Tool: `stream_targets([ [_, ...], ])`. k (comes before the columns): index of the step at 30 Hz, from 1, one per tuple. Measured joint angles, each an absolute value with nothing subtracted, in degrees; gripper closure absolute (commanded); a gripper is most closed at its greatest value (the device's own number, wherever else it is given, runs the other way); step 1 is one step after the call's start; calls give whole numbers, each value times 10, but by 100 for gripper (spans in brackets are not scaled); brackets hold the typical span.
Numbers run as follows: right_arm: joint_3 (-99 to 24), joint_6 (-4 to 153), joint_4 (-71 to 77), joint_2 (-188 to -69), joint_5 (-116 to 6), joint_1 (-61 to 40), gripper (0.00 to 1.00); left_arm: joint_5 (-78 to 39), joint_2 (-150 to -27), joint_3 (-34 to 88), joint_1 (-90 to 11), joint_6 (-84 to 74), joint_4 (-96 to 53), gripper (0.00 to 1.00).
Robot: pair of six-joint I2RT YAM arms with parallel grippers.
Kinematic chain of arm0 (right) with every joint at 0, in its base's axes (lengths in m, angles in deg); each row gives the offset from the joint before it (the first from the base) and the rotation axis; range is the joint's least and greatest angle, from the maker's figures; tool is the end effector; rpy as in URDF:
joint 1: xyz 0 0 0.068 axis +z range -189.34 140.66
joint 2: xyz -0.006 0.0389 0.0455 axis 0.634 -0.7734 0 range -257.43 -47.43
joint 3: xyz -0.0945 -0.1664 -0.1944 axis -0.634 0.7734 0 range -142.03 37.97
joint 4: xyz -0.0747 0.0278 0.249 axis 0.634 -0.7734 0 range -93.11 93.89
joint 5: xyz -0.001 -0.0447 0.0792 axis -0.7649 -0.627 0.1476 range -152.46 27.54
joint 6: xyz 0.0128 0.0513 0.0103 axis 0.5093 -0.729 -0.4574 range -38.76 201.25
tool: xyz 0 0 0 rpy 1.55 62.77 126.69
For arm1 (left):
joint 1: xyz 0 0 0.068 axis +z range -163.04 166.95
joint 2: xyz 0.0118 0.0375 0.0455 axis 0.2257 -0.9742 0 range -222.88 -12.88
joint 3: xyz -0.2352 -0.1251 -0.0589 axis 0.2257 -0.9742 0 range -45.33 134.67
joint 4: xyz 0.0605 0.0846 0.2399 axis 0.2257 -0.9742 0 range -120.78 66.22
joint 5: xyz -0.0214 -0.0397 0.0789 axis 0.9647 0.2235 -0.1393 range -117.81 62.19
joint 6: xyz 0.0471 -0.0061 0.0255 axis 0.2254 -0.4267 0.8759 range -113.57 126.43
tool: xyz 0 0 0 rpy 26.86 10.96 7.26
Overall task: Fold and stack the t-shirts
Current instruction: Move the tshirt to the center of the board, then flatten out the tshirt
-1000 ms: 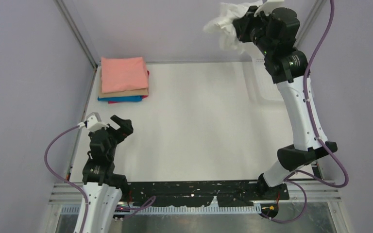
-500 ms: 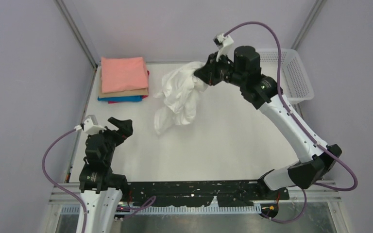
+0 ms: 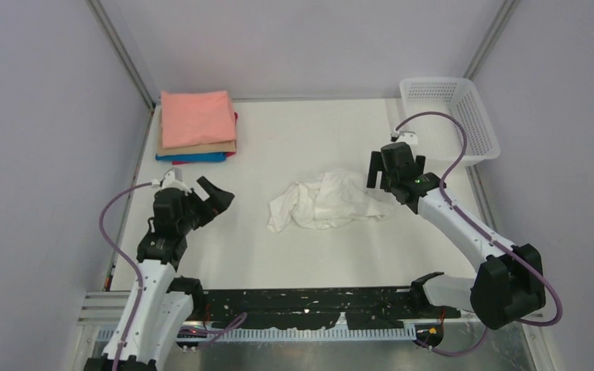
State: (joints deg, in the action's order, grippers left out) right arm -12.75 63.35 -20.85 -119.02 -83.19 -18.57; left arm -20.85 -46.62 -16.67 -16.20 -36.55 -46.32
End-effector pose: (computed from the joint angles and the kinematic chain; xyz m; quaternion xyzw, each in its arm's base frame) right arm 0.2495 0.0812 0.2561 0.0451 0.9122 -0.0341 0.4058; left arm 0.1461 -0.0124 0.2476 -0.2612 0.8135 -0.2503 0.4553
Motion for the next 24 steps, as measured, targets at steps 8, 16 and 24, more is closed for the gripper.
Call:
stream_targets([
  [8,-52,596,-125,-1068,-774,-170,5,-123,-670,-161,-254,-366,-393,1],
  [16,-68,563,-99,-1162,-731,-33,5,-123,-903,-41,-362,-362,-374,19],
  [24,-112,551,-117,-1237,-774,35,4,-158,-1046,68,-404,-352,-386,34],
])
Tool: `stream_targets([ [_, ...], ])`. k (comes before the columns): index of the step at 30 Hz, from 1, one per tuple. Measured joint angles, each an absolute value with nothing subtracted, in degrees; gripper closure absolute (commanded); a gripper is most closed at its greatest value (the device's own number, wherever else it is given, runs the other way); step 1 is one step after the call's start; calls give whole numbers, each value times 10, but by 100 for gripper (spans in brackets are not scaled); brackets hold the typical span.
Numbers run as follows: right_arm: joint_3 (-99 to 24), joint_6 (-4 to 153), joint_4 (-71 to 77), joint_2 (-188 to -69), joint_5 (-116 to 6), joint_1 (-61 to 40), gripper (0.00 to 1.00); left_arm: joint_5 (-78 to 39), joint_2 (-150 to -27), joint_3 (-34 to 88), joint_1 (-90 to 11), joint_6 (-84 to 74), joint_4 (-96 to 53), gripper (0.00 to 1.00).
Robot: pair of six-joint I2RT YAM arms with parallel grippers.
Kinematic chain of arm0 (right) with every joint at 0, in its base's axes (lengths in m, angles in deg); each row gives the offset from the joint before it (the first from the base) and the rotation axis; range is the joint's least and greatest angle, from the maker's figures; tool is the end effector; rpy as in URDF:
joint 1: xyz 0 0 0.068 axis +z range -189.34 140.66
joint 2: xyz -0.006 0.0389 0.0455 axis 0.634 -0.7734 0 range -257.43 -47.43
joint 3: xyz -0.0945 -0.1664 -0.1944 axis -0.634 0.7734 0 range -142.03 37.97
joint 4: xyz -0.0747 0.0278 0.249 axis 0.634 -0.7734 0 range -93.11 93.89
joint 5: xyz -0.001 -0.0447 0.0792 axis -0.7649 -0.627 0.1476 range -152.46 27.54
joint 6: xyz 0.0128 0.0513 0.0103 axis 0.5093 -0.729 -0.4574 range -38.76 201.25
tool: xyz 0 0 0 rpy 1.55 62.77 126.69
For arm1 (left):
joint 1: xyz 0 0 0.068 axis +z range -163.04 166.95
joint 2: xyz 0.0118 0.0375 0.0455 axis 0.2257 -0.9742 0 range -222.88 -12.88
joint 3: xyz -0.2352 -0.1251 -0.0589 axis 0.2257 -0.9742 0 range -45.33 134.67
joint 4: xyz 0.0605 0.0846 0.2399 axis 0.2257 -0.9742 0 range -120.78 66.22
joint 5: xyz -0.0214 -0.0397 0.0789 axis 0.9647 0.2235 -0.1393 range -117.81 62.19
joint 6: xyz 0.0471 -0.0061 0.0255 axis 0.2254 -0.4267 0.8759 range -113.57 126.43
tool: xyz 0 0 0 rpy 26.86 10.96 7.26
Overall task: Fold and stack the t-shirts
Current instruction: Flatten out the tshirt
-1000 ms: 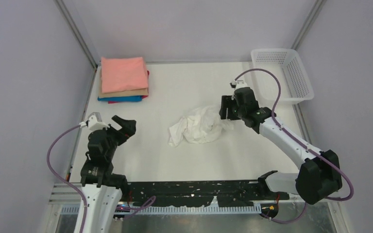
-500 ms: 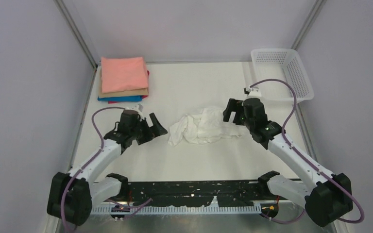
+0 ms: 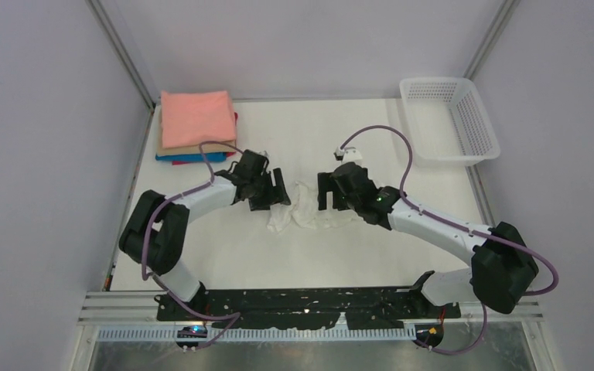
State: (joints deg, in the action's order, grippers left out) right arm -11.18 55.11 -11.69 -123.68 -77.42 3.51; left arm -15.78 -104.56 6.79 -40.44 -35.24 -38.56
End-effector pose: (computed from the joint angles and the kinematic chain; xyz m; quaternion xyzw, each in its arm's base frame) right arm 0.2133 0.1854 0.2382 -0.0803 0.9061 0.1271 0.3955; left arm 0.2791 -0.1530 0.1793 -0.0857 0.9434 -0.2548 0.1943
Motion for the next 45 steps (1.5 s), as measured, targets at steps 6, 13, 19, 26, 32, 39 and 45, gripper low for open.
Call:
stream_targets([
  [6,-134,538,-128,-1251,-836,65,4,-188,-1127,136,-428,-353,-424,99],
  [13,-193,523,-164,-1328,-899,98,4,-197,-1142,146,-441,-345,-429,100],
  [19,-263,511,-206,-1421,-951,121,1,-214,-1098,116,-446,-345,-427,100],
  [26,-293,500,-249,-1488,-990,124,7,-225,-1084,105,-446,-347,-426,100],
  [32,-293,477,-278,-1502,-1027,124,12,-233,-1078,99,-446,-347,-427,100],
  [39,-255,452,-292,-1451,-1074,124,23,-252,-1059,96,-447,-347,-429,100],
  [45,-208,450,-282,-1397,-1077,123,60,-259,-1054,91,-447,-346,-430,100],
])
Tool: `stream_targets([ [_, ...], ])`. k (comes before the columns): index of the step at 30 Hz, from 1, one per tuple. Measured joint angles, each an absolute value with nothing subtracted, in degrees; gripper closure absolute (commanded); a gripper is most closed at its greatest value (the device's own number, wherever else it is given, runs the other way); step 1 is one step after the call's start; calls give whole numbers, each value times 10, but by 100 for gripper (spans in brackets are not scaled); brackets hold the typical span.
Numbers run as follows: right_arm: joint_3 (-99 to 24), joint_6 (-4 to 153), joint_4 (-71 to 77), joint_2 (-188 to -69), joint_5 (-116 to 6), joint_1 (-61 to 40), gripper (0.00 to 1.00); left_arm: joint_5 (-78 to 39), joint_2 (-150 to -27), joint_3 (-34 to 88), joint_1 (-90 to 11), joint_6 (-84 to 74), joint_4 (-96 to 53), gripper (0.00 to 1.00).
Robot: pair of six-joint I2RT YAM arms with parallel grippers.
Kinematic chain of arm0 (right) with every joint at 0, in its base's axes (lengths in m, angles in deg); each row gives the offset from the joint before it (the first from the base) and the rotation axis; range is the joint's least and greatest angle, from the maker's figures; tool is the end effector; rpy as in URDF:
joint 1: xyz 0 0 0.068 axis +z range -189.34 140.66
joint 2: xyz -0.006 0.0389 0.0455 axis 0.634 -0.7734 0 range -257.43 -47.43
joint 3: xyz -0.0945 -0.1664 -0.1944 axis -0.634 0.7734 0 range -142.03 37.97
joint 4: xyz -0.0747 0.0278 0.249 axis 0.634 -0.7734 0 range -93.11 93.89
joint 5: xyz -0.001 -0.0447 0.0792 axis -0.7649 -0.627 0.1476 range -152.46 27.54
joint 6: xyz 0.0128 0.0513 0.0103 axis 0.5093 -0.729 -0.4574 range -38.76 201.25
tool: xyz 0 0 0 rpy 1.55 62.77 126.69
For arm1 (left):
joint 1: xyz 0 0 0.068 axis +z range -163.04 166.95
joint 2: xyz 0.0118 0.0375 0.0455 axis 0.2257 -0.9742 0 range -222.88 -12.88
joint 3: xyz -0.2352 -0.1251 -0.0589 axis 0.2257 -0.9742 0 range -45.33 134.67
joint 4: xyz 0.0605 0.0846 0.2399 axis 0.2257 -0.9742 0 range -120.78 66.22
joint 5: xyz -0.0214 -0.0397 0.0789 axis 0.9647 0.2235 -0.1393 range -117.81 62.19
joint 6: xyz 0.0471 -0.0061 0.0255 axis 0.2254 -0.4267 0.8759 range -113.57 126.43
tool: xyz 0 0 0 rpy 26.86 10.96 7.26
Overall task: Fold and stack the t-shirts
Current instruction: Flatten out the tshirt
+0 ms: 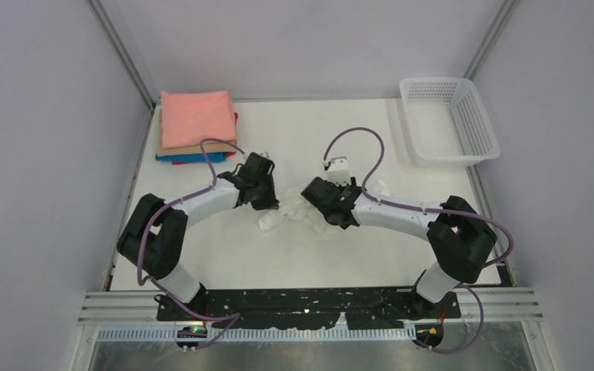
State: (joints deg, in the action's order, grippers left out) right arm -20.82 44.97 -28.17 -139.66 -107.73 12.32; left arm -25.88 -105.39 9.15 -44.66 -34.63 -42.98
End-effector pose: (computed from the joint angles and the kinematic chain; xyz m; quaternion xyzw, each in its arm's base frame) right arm 0.2114 0.2266 0.2022 -0.0398 0.9048 -0.1347 0.4021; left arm 0.2725 -0.1691 0.1815 -0.0742 0.9564 -0.1802 0.2177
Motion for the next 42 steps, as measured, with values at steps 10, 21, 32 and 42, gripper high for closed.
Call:
stream_targets([
  [10,-164,482,-208,-1361,-1026,116,94,-298,-1036,84,-447,-338,-444,100],
  [21,-37,509,-188,-1124,-923,-66,94,-419,-938,67,-427,-336,-494,100],
  [32,-78,557,-225,-947,-904,-126,94,-482,-765,102,-406,-311,-552,100],
  [42,-201,644,-223,-825,-774,-129,94,-415,-507,178,-403,-244,-530,100],
])
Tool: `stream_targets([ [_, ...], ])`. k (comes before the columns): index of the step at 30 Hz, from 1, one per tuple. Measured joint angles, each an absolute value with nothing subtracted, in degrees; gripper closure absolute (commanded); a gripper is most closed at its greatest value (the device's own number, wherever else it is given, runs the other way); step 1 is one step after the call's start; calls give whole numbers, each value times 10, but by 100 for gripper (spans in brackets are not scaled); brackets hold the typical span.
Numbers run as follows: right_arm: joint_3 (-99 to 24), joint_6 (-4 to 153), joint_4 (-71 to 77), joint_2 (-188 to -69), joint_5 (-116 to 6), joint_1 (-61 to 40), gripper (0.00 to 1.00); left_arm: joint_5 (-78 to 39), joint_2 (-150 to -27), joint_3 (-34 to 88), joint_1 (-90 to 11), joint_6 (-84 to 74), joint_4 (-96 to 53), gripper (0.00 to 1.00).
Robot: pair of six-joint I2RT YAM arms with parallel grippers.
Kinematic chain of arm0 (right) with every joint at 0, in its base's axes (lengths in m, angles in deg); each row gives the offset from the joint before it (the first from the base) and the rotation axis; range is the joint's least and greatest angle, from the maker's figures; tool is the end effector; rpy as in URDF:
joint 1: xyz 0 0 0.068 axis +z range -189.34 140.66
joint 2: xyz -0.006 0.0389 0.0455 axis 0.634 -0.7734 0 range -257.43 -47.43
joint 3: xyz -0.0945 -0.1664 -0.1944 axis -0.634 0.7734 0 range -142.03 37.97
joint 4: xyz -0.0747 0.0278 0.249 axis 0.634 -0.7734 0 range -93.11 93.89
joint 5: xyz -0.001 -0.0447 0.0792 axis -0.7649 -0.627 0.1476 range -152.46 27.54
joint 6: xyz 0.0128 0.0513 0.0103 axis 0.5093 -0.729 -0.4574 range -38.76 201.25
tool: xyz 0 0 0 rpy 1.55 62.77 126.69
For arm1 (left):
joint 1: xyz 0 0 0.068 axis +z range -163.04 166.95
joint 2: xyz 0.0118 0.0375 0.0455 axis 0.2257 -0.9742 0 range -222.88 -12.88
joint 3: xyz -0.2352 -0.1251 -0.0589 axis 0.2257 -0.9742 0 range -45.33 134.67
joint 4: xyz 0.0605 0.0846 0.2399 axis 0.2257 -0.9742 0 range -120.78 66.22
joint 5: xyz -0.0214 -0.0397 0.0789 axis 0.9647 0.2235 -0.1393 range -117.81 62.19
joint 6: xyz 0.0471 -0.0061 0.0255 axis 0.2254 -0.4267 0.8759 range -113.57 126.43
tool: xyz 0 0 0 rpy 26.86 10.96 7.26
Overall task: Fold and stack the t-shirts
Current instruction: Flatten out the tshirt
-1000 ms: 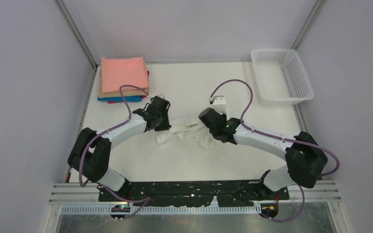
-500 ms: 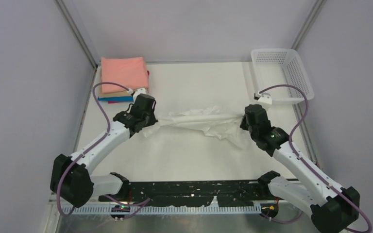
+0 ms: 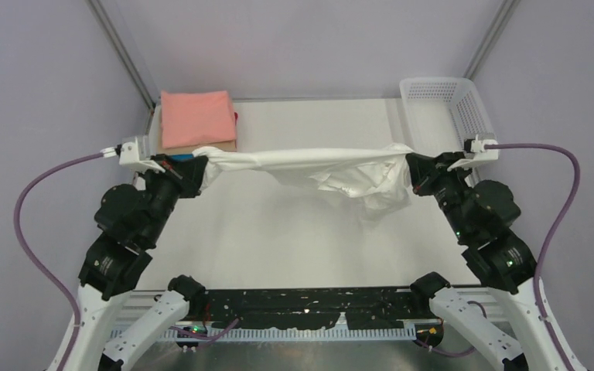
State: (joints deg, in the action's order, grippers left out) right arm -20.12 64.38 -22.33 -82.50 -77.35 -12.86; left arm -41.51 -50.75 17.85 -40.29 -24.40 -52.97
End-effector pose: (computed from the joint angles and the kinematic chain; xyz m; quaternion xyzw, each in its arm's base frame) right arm 0.1063 0.0428 0.4102 0.0283 0.7254 0.1641 0.6679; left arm 0.1066 -0.0454 0.4272 -0.1040 0.7225 -0.2528 0.6350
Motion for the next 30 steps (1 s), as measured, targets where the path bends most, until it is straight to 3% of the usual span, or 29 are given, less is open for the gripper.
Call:
stream_targets([
  [8,-290,669,-204,-834,-712,-130,94,-400,-514,240,-402,-214,-522,100],
  [18,-364,736,-189,-1079,-796,-140,94,-431,-825,409,-361,-183,-562,100],
  [23,-360,749,-192,-1109,-806,-143,92,-433,-827,386,-350,-176,-569,100],
  [27,-300,738,-201,-1062,-780,-144,75,-434,-741,255,-350,-194,-551,100],
  [28,-273,730,-205,-1046,-768,-144,50,-433,-717,211,-350,-202,-544,100],
  [29,-246,720,-210,-1034,-758,-143,39,-432,-700,175,-349,-208,-543,100],
  [30,-217,708,-217,-1025,-750,-143,15,-433,-686,140,-349,-217,-543,100],
])
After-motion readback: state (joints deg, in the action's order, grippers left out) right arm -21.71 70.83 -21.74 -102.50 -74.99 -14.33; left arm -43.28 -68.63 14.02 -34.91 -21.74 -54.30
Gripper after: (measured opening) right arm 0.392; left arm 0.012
